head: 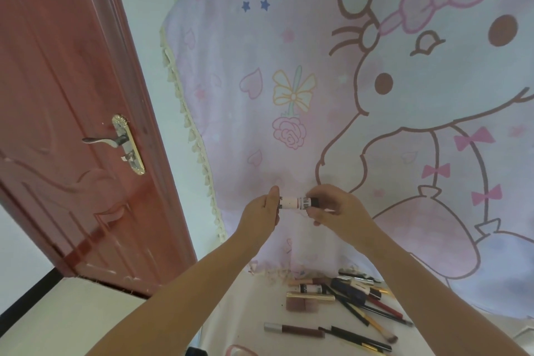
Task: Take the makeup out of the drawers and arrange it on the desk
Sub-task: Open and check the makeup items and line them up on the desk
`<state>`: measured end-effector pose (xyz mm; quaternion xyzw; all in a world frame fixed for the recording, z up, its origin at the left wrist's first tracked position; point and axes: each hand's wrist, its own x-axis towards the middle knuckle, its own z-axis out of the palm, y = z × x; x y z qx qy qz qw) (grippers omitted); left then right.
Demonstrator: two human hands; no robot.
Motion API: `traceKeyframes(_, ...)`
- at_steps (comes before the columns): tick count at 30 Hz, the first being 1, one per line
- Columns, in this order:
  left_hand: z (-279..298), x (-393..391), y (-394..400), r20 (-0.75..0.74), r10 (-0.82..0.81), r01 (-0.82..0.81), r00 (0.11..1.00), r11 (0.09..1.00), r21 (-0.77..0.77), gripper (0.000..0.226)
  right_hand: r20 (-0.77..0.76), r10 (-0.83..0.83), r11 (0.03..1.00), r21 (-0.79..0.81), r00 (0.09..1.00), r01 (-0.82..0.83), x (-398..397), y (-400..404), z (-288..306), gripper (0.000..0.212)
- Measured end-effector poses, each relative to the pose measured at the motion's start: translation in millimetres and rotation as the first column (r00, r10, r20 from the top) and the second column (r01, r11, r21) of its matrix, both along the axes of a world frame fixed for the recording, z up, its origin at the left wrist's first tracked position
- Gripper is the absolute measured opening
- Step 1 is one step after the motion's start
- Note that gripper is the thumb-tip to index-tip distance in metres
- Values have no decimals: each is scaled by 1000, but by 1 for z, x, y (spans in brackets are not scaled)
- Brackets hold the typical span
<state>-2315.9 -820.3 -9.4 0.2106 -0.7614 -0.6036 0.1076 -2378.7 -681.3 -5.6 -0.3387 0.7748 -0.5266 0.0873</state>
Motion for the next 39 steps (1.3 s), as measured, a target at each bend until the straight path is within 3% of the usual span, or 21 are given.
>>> traceKeyframes(4, -4, 4, -4, 16, 18, -19, 1000, 999, 44, 43, 115, 41, 998, 45, 993, -46, 2, -8, -5, 34)
traceKeyframes(7, -13, 9, -9, 48, 13, -15, 999, 998, 53, 43, 186, 19, 998, 51, 982, -29, 5, -15, -11, 13)
traceKeyframes(10, -29, 16, -19, 137, 6, -18, 991, 996, 89, 46, 208, 44, 997, 57, 977, -57, 8, -23, -25, 9)
traceKeyframes(14, -52, 27, -37, 287, 21, -44, 958, 996, 72, 54, 369, 38, 999, 18, 929, -48, 17, -41, -54, 14)
traceKeyframes(17, -75, 38, -61, 341, 85, -107, 936, 993, 48, 47, 465, -15, 1000, 29, 885, 2, 18, -56, -81, 6)
traceKeyframes(20, -104, 51, -93, 392, 173, -71, 904, 963, -261, 35, 263, -75, 964, 266, 962, 3, 10, -75, -111, 4)
traceKeyframes(23, -131, 63, -123, 539, 183, 97, 822, 888, -450, 34, 25, 22, 868, 495, 999, -31, 3, -98, -135, 12)
traceKeyframes(26, -160, 67, -145, 656, 168, 223, 736, 855, -468, 35, -37, 157, 741, 665, 987, -93, -2, -127, -162, 33)
traceKeyframes(30, -192, 61, -165, 714, 139, 341, 686, 805, -485, 32, -28, 281, 586, 797, 959, -148, -4, -160, -190, 15)
traceKeyframes(32, -207, 57, -176, 729, 110, 392, 676, 783, -482, 36, -32, 332, 523, 838, 943, -156, -6, -174, -196, 24)
traceKeyframes(35, -225, 53, -185, 745, -8, 487, 667, 762, -427, 37, -29, 371, 481, 861, 928, -165, -9, -186, -202, 43)
traceKeyframes(39, -240, 48, -189, 743, -68, 527, 666, 748, -404, 38, -12, 386, 459, 870, 923, -180, -16, -193, -212, 38)
